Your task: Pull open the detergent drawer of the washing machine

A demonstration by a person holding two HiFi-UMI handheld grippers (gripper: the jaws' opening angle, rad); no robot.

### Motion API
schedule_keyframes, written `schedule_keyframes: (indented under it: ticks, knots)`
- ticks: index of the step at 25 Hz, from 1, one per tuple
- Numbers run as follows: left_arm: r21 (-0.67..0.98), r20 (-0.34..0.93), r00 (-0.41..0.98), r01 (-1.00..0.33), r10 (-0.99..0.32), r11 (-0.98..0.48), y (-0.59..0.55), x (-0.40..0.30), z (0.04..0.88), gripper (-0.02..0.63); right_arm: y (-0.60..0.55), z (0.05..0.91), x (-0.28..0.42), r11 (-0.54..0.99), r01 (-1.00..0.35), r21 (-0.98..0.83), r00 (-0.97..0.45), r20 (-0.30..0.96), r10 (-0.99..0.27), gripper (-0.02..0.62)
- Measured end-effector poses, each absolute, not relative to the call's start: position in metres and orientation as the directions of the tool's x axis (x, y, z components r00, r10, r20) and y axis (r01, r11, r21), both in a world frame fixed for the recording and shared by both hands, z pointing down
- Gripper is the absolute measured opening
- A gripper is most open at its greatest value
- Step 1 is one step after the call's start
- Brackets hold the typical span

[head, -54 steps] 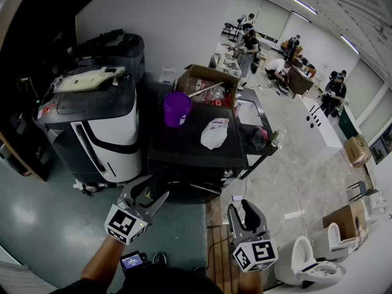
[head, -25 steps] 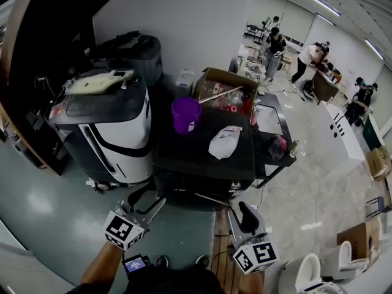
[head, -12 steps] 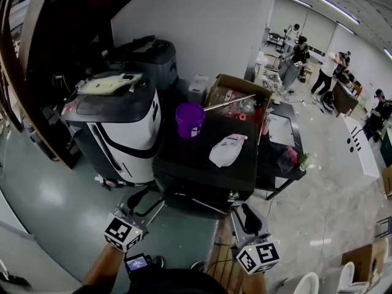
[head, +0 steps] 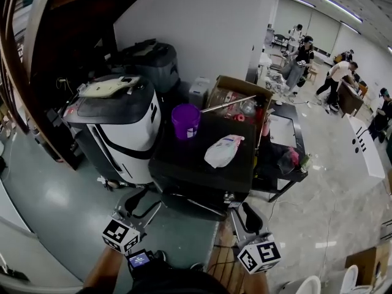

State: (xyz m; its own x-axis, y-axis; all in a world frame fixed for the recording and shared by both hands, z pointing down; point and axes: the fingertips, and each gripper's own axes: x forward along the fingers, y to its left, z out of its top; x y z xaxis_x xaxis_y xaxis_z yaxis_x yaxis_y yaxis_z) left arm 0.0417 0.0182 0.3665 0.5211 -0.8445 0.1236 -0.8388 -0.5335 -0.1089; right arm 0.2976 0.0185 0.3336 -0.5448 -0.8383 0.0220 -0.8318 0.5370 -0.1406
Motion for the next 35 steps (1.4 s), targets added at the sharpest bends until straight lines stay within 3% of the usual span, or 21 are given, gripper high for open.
schedule_keyframes:
  ticks: [17, 35]
  knots:
    - [-0.063, 0.1, 0.66, -0.743, -0.745, -0.667, -0.065, 0.064, 0.37, 0.259, -0.016, 0.331, 0.312, 0.389, -0.914, -0.12, -0.398, 0.064, -0.915, 0.149]
    - [-0.021, 0.05, 0.746, -0.665, -0.665, -0.747, -0.145, 0.023, 0.382, 0.259, -0.068, 0.315, 0.256, 0.292, -0.955, -0.043, -0.295, 0.069, -0.953, 0.149]
